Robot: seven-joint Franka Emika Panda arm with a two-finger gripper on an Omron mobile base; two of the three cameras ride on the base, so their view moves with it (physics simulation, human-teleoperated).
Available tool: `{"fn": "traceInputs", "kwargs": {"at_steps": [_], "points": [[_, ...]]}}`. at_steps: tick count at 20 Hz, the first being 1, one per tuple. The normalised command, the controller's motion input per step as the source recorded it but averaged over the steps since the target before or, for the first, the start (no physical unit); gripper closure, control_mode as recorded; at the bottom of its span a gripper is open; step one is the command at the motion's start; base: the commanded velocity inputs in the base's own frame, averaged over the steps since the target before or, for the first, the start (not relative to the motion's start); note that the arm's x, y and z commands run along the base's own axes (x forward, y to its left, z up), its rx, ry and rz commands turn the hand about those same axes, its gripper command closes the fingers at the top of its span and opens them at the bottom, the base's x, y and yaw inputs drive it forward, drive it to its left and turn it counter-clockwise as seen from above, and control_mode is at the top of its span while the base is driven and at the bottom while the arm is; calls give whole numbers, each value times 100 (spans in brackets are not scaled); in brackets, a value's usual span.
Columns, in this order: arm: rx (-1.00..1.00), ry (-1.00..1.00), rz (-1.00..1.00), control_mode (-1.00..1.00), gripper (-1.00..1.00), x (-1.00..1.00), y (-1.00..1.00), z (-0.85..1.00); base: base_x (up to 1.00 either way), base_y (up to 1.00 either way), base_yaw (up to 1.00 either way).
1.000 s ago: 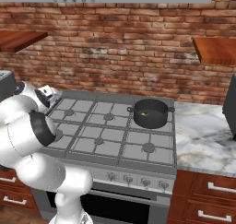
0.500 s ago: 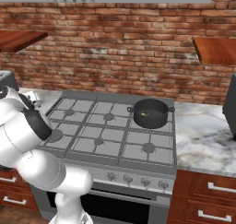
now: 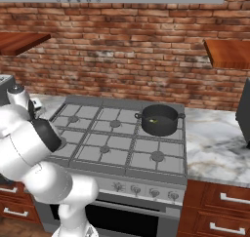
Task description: Put the tomato and broccoli in the pot. Retrieve the spatula and lightly stir the vegetables in the pot.
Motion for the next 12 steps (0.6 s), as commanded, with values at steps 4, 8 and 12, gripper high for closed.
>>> {"fn": "traceInputs", "kwargs": {"at_steps": [4,8,12], "points": [[0,45,14,-100,-100,0,19,5,0,0,0],[-1,22,3,-100,-100,0,34,0,0,0,0],[-10,-17,0,-100,-100,-15,24,-6,0,0,0]]}}
